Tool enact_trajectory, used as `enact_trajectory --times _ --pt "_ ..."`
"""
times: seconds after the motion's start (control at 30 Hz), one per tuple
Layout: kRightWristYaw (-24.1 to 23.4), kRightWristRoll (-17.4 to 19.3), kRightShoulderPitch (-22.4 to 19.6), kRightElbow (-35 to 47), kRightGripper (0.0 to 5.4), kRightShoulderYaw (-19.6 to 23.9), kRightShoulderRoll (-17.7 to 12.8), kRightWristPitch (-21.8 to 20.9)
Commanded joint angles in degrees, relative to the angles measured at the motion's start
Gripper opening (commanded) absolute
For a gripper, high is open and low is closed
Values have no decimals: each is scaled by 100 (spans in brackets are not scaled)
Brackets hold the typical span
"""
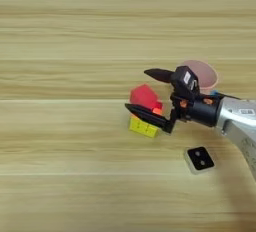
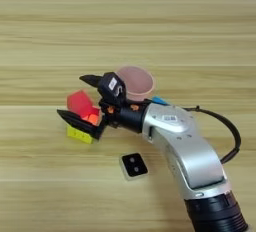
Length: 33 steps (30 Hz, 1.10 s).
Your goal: Move the objects on the table
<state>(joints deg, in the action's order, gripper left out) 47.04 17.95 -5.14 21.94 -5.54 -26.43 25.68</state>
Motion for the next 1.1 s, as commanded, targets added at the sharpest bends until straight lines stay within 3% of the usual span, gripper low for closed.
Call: enact_trajectory --times 0.03,0.17,0.4,0.77,1.1 --pt "-258 -197 -193 358 539 83 -205 -47" --pt "-289 -434 -241 45 539 -15 -248 -84" --pt "-427 -621 -293 -355 539 -92 -39 -209" --pt "-396 -592 -226 -460 539 -203 128 -58" --pt "-484 -682 -300 -713 427 -196 226 -34"
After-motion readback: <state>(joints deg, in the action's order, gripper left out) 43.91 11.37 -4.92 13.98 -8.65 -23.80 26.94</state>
